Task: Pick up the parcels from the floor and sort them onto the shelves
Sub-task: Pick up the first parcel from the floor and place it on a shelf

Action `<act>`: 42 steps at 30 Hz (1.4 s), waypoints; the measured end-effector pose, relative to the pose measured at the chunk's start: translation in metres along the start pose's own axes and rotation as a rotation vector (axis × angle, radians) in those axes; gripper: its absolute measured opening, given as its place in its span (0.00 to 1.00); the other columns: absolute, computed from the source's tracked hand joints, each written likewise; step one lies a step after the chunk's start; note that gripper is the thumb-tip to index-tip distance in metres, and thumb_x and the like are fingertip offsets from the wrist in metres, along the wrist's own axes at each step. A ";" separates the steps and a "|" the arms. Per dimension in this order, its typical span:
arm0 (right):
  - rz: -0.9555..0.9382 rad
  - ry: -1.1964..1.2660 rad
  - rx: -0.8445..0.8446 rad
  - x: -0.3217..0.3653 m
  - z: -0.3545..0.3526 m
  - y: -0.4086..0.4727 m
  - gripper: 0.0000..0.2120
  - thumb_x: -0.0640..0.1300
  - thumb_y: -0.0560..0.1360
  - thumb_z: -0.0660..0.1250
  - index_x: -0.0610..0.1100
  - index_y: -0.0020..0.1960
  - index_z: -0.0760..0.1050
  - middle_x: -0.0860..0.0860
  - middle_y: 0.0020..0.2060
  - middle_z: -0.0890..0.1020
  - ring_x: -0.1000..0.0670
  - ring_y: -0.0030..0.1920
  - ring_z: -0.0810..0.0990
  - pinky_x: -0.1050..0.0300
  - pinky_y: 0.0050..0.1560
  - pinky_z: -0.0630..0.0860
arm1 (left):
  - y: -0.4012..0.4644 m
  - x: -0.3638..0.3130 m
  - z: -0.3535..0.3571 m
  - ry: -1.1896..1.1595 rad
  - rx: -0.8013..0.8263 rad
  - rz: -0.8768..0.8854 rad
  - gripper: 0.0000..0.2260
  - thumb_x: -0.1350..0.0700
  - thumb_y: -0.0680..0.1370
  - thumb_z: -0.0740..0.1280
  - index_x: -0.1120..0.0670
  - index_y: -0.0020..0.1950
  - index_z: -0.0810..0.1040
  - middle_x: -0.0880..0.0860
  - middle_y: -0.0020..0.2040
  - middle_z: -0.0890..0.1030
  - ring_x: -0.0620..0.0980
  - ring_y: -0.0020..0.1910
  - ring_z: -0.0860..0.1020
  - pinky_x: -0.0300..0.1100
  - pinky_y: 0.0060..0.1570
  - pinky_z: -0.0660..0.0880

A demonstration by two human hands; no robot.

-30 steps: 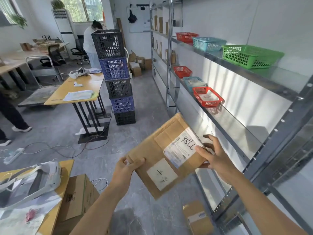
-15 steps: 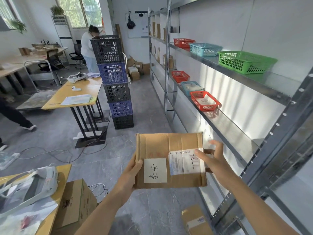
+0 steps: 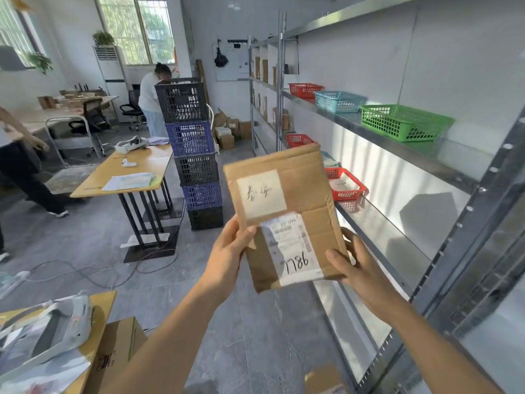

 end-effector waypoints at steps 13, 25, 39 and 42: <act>-0.129 0.002 0.018 0.038 -0.017 -0.012 0.26 0.50 0.78 0.67 0.64 0.73 0.68 0.62 0.70 0.80 0.56 0.70 0.79 0.49 0.69 0.77 | 0.000 -0.011 0.049 0.044 0.175 -0.007 0.24 0.53 0.88 0.58 0.26 0.76 0.64 0.36 0.68 0.82 0.43 0.65 0.83 0.56 0.59 0.83; -0.215 -0.039 -0.267 0.046 -0.083 -0.064 0.20 0.54 0.76 0.70 0.68 0.66 0.72 0.67 0.70 0.76 0.61 0.70 0.77 0.58 0.63 0.81 | 0.000 -0.008 0.121 -0.044 0.299 0.017 0.23 0.56 0.84 0.63 0.36 0.77 0.70 0.44 0.68 0.84 0.45 0.61 0.85 0.43 0.46 0.84; -0.185 -0.076 -0.795 0.054 -0.091 -0.270 0.21 0.53 0.76 0.70 0.54 0.67 0.71 0.61 0.72 0.77 0.55 0.73 0.76 0.40 0.70 0.77 | -0.086 0.022 0.212 -0.141 0.798 -0.121 0.20 0.57 0.80 0.66 0.44 0.72 0.75 0.45 0.61 0.87 0.45 0.56 0.86 0.44 0.44 0.84; -0.180 -0.089 -0.854 0.056 -0.091 -0.301 0.21 0.57 0.77 0.73 0.59 0.67 0.72 0.59 0.74 0.76 0.53 0.75 0.74 0.41 0.69 0.78 | -0.107 0.024 0.226 -0.148 0.833 -0.150 0.21 0.54 0.78 0.68 0.46 0.71 0.75 0.47 0.62 0.87 0.48 0.58 0.86 0.49 0.45 0.84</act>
Point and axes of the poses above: each hand's wrist, its own y-axis towards the middle knuckle, its own z-axis out of the palm, x = y × z, the point moved 7 cm from there along y, towards the middle knuckle
